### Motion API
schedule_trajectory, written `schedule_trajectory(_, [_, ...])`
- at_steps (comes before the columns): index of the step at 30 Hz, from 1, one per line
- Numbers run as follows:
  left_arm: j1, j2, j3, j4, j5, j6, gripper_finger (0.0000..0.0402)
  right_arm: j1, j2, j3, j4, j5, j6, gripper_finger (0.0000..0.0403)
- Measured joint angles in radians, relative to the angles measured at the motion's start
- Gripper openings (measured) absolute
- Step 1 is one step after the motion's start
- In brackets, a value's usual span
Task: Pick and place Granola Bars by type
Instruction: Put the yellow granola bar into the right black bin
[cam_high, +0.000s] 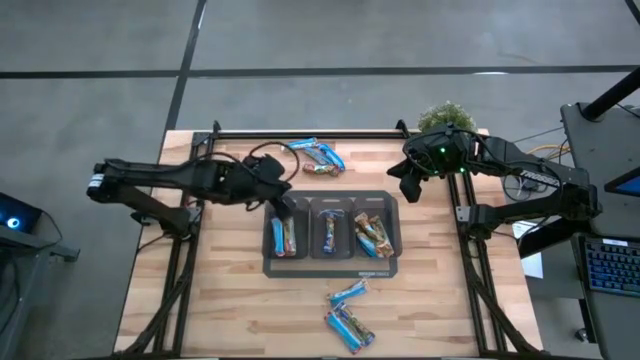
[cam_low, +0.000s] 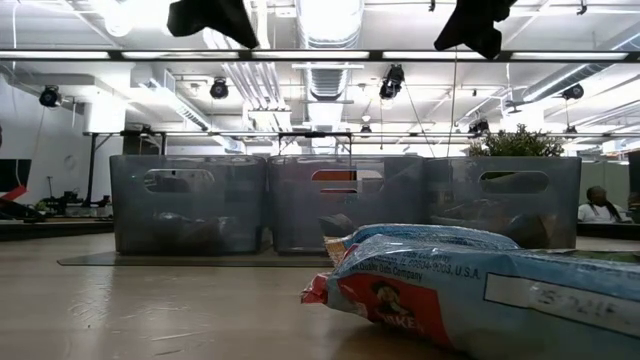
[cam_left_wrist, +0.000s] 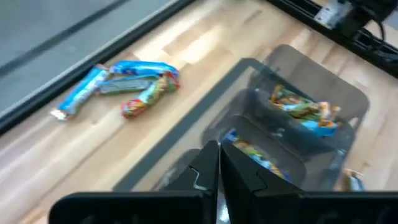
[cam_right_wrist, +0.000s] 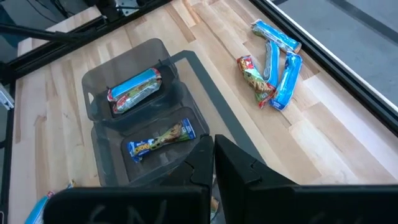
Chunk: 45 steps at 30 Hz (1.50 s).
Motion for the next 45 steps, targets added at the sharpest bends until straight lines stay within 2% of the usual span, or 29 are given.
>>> schedule_trajectory(4, [0.005,-0.080,-0.101,0.088,-0.043,0.033,0.0000,0.000,0.000,-0.001,0.001,-0.006,0.000,0.0008])
schedule_trajectory(13, [0.007,-0.294,-0.436,0.590,0.004,0.227,0.0000,0.000,0.000,-0.003,0.020,-0.063,-0.015,0.0008])
schedule_trajectory(20, [0.008,-0.439,-0.592,0.646,0.003,0.215,0.0000,0.000,0.033,-0.005,0.034,-0.103,-0.016,0.0008])
schedule_trajectory(25, [0.008,-0.504,-0.642,0.660,0.003,0.213,0.0000,0.000,0.089,-0.005,0.039,-0.140,-0.019,0.0008])
schedule_trajectory(33, [0.008,-0.546,-0.643,0.669,0.003,0.333,0.0000,-0.006,0.147,0.014,0.062,-0.155,-0.049,0.0008])
schedule_trajectory(45, [0.008,-0.568,-0.643,0.670,0.003,0.309,0.0000,-0.062,0.162,0.022,0.089,-0.210,-0.085,0.0008])
